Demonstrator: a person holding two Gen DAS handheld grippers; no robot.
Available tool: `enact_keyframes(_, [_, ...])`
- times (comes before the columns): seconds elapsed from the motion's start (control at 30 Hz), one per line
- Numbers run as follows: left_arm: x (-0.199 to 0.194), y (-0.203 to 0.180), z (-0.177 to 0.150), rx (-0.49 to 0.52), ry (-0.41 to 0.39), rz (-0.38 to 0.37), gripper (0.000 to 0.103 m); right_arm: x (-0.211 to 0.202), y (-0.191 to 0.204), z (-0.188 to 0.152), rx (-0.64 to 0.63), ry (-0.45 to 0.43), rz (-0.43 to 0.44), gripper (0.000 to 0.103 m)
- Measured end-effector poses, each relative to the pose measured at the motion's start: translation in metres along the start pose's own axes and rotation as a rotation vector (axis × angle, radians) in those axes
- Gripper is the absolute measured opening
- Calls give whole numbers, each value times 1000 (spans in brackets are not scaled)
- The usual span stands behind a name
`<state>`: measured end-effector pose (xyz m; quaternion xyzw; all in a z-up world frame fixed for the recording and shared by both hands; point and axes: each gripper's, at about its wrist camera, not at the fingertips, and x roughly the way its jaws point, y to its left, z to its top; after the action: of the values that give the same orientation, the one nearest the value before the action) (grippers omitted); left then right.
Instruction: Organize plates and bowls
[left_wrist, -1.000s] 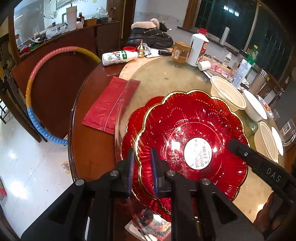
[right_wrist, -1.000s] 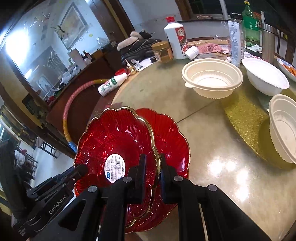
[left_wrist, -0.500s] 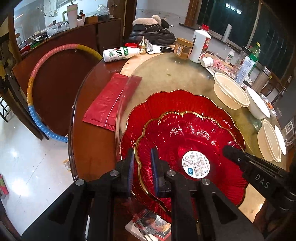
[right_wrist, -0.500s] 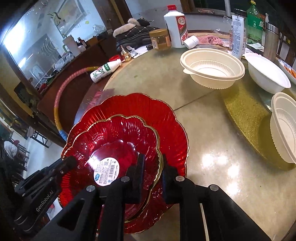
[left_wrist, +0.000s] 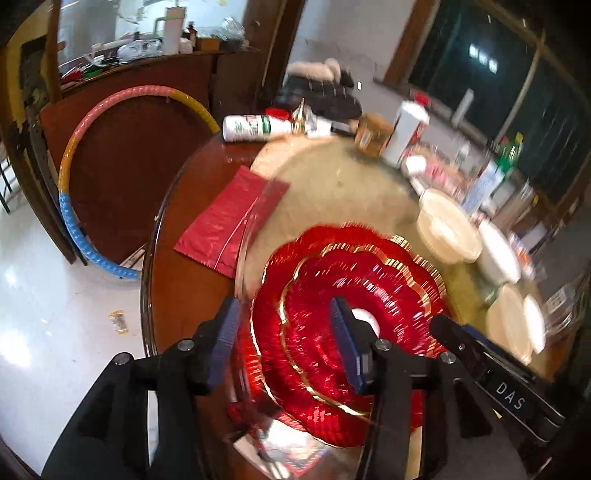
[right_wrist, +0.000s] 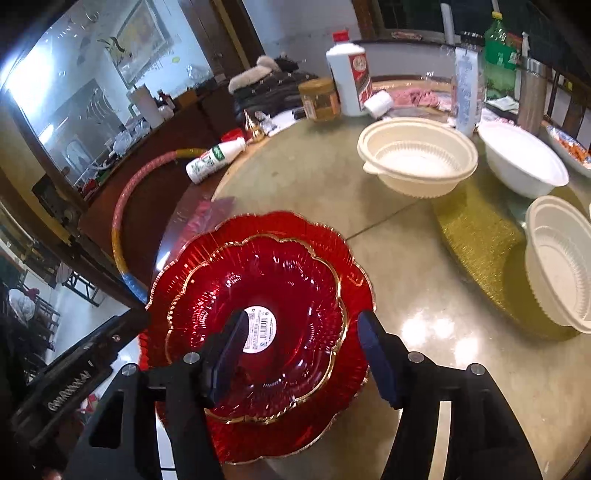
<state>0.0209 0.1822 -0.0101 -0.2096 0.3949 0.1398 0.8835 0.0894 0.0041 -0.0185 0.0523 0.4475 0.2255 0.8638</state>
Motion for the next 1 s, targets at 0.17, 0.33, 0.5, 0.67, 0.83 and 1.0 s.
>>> enact_keyframes(0.17, [-50,-6,1,-20,-218,-60,69,-55,-20,-4,133,-229,55,81])
enact_keyframes(0.33, [-87,-26,-13,20,-451,-118,88,-93,-39,-20,168,-400,58,103])
enact_keyframes(0.5, [-71,-58,-33,171,-374,-314,88,-87,-85,-37,275,-308,127,103])
enact_keyframes(0.67, [-58,-92,-51,237,-312,-440,88,-103,-141,-57,412,-299,111,103])
enact_keyframes(0.83, [-23,-158,-52,436,-18,-383,88,-121,-194,-53,490,-250,48,103])
enact_keyframes(1.0, [-6,-203,-53,516,49,-351,88,-123,-234,-48,522,-191,28,103])
